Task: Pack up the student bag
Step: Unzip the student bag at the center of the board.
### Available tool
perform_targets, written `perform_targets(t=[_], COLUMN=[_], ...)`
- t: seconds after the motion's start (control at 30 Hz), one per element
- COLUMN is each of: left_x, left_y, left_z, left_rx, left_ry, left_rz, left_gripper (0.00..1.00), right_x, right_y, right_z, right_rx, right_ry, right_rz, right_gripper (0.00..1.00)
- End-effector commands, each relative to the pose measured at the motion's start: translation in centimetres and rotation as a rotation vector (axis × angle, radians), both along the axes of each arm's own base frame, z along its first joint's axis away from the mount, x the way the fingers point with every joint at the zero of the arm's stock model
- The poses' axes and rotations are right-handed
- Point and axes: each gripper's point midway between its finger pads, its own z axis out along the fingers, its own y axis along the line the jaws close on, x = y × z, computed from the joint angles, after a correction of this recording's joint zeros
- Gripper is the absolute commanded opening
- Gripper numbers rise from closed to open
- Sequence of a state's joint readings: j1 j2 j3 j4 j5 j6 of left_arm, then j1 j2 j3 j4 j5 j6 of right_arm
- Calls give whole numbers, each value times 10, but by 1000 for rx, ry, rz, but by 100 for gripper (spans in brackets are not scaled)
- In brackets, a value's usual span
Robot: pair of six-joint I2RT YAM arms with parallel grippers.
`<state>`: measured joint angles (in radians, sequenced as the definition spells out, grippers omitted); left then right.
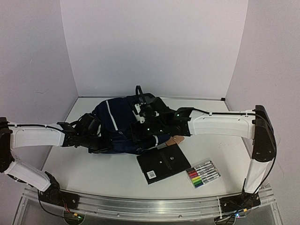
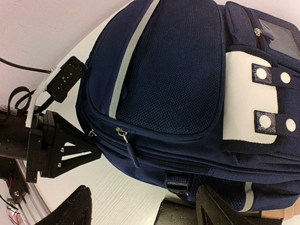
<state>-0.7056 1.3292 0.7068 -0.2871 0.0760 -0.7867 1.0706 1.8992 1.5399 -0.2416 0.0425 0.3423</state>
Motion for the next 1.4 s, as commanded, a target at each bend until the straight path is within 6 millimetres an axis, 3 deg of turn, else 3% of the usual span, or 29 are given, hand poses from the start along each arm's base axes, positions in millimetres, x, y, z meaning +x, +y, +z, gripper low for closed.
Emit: perform_targets(t=[0.0,0.17,0.3,0.43,0.8,1.13,1.23,1.3,1.37], left_x=[13,7,5,2,-14,-14,-12,-10,-6], left_y=[-8,-6,-4,-2,-17,-24,-26,-26,-22], left_z=[25,30,36,44,65,80,86,90,93], left_rx=[-39,-40,-28,-28,-63,-102,-130,-140,-129], left_ry=[-67,-79,-85,-99,-115,-144,-172,-187,-201], left_rz=[12,-14,-31,-50,-222,-254,-245,-235,-209], left_gripper=[15,10,0,0,0,0,0,0,0], right_x=[-2,0,-2,-4,25,45,52,57,62], right_y=[-2,-1,8,22,54,59,60,57,53], right_z=[3,3,6,9,5,-11,-10,-13,-12], right_rx=[-22,-60,-68,-85,-211,-310,-310,-323,-329], right_ry=[-44,-95,-126,-212,-464,-567,-598,-618,-638], right_rz=[26,68,135,211,221,126,82,50,14], right_gripper=[72,72,72,73,85,85,82,68,44])
